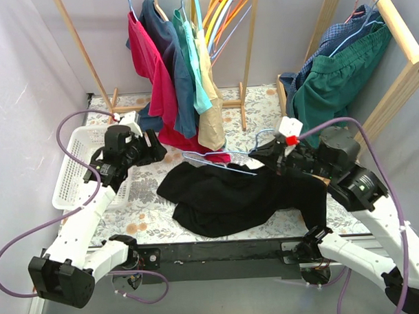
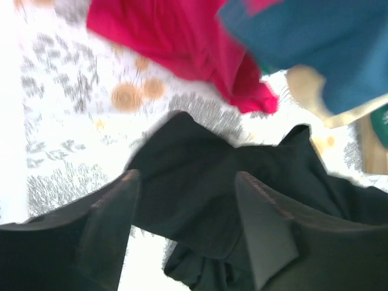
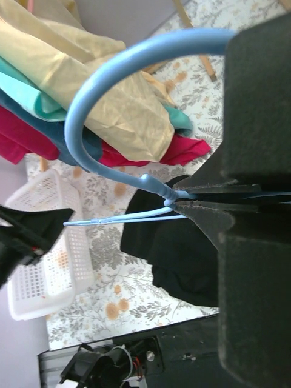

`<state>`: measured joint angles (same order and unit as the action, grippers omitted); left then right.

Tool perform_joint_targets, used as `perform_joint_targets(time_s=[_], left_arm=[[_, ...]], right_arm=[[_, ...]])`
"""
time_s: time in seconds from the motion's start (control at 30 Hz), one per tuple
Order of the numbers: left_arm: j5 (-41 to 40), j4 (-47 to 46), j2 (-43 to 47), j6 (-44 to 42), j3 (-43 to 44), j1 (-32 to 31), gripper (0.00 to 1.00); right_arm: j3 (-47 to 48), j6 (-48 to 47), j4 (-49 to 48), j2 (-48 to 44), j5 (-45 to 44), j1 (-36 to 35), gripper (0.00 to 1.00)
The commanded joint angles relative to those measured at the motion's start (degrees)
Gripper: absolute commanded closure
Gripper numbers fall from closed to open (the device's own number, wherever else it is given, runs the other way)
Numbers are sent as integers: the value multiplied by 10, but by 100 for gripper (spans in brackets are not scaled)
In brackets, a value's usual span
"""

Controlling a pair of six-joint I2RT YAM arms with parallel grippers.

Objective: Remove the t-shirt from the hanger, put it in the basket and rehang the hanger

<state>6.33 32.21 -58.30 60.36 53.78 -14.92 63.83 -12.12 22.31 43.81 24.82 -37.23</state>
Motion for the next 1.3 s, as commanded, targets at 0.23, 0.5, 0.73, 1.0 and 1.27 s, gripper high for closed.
perform_joint_targets(time_s=[0.23, 0.5, 0.73, 1.0, 1.27], left_arm=[[271, -30, 122, -110, 56, 2, 22], [533, -86, 110, -104, 20, -1, 21], [470, -140, 93, -80, -5, -66, 26], [312, -127, 38, -97, 0, -200, 35], [211, -110, 31, -100, 5, -217, 86]], right_arm=[[0, -18, 18, 90, 102, 1, 99], [57, -8, 19, 155, 210, 1, 99], [68, 29, -44, 188, 196, -14, 99], [77, 46, -73, 208, 188, -33, 99], [81, 47, -69, 207, 190, -35, 99]])
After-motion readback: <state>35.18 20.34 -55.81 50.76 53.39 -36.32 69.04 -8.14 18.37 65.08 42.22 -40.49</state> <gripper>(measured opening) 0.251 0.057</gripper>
